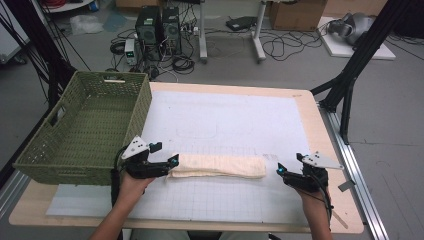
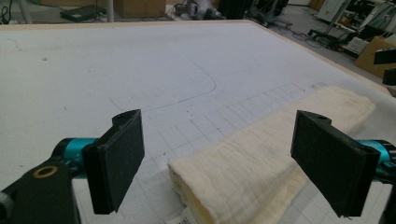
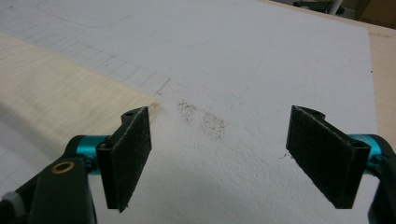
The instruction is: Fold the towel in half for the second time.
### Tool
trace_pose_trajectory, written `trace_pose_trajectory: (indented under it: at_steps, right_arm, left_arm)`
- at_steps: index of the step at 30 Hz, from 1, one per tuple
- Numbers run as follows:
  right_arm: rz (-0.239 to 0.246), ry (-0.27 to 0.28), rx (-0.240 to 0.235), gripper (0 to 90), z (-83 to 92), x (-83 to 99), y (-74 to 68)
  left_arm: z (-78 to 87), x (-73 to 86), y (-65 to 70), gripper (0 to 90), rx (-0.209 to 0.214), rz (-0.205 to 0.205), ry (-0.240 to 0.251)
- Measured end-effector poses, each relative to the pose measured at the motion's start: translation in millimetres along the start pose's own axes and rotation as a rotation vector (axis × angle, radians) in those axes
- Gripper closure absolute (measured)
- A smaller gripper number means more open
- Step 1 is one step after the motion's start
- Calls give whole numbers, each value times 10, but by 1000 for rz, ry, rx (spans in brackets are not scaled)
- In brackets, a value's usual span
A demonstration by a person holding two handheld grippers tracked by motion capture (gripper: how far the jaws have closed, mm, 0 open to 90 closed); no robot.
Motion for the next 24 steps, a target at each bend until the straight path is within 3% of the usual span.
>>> trace_pose_trajectory:
  at_steps: [8, 12, 16, 24]
  right_arm:
    - [25, -6, 5, 211, -28, 4, -7]
    - [15, -10, 9, 194, -33, 8, 7]
    - [-1, -3, 16, 168, -29, 5, 19]
    - [10, -16, 16, 167, -42, 16, 2]
  left_arm:
    - [28, -12, -27, 189, -2, 15, 15]
    - [29, -23, -35, 179, -7, 21, 27]
    - [30, -9, -33, 178, -9, 19, 14]
    - [11, 16, -46, 178, -11, 29, -2]
Point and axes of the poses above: each handheld gripper's, and its own axes: z roughly backward along the jaws, x roughly out of its underside, y roughly to its right, the point moved 7 cm from there along -z, roughly forward along the jaws, and after that the axes turned 10 degrees about -z, right-handed, at the moved point
